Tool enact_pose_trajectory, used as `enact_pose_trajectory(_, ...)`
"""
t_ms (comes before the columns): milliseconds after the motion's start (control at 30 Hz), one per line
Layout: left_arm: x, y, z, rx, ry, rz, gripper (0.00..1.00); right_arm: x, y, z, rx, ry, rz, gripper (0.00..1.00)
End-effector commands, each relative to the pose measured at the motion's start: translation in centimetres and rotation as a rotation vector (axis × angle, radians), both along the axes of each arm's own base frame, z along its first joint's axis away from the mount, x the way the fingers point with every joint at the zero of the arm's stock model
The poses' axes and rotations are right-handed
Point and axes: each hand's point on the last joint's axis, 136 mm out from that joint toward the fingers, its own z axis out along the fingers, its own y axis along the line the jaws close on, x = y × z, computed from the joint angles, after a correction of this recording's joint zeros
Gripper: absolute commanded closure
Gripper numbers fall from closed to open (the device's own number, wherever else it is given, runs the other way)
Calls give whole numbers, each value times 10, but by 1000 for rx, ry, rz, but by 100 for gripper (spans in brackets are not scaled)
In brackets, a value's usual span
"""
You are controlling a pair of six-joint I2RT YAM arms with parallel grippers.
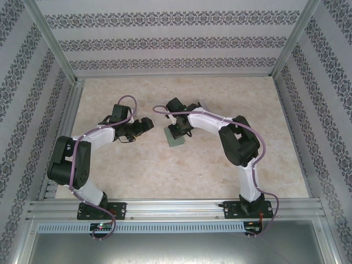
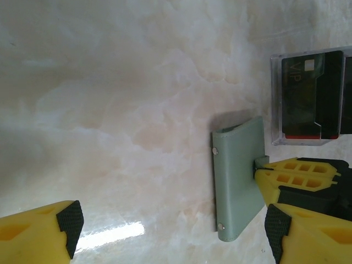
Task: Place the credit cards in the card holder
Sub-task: Touch the card holder at the center of the table.
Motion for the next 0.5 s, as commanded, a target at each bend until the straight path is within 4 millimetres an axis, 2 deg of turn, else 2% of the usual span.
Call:
enact_pose_trajectory(0, 1, -14, 0, -39, -4, -29, 14, -14, 3, -7, 58, 65, -19, 99)
enact_pose_trajectory(300, 5, -29, 0, -74, -11, -40, 16, -13, 11, 15, 233, 78, -77, 98)
enact_pose_trajectory(467, 6, -44, 6, -102, -39, -77, 18, -10, 14, 30, 395, 95, -142, 99)
